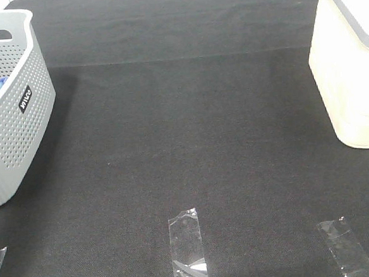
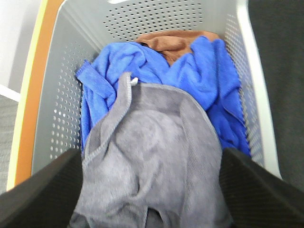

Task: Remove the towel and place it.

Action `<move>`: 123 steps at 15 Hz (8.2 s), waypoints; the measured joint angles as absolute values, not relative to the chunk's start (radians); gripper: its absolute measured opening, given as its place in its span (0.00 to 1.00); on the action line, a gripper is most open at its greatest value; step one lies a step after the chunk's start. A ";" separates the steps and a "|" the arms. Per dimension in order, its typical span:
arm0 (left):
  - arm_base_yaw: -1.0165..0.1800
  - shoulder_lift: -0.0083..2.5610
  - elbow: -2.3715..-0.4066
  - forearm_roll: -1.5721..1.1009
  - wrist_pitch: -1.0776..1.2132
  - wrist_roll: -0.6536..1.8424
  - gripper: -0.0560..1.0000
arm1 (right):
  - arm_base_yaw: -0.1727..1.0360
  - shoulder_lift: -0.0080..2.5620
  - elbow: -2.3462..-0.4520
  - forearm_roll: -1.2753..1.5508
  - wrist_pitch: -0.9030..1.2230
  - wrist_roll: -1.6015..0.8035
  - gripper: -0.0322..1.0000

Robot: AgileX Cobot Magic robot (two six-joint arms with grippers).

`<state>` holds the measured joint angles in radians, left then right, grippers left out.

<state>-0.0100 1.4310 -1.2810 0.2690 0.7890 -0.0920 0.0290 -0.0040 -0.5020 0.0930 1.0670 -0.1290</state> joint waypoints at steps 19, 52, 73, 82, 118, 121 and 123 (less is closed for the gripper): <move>0.097 2.140 -1.796 0.371 0.981 -0.111 0.63 | 0.029 -0.004 -0.502 0.093 1.067 -0.129 0.72; 0.097 1.928 -1.798 0.318 1.016 -0.010 0.05 | 0.029 -0.004 -0.502 0.093 1.067 -0.129 0.72; -0.314 1.459 -1.799 -0.449 0.864 0.385 0.05 | 0.035 0.377 -0.514 0.457 0.553 -0.272 0.71; -0.453 1.459 -1.799 -0.521 0.864 0.388 0.05 | 0.035 1.003 -0.521 1.442 0.715 -1.521 0.71; -0.498 1.459 -1.799 -0.533 0.920 0.388 0.05 | 0.450 1.766 -0.779 1.739 0.847 -1.977 0.40; -0.498 1.459 -1.799 -0.533 0.920 0.388 0.05 | 0.451 1.744 -0.779 1.739 0.791 -1.958 0.41; -0.498 1.459 -1.799 -0.533 0.920 0.388 0.05 | 0.451 1.702 -0.779 1.729 0.686 -1.909 0.48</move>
<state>-0.4980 1.4590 -1.7990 -0.5330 0.9200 0.3880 0.4510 1.7020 -0.7790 1.7290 0.6860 -1.9090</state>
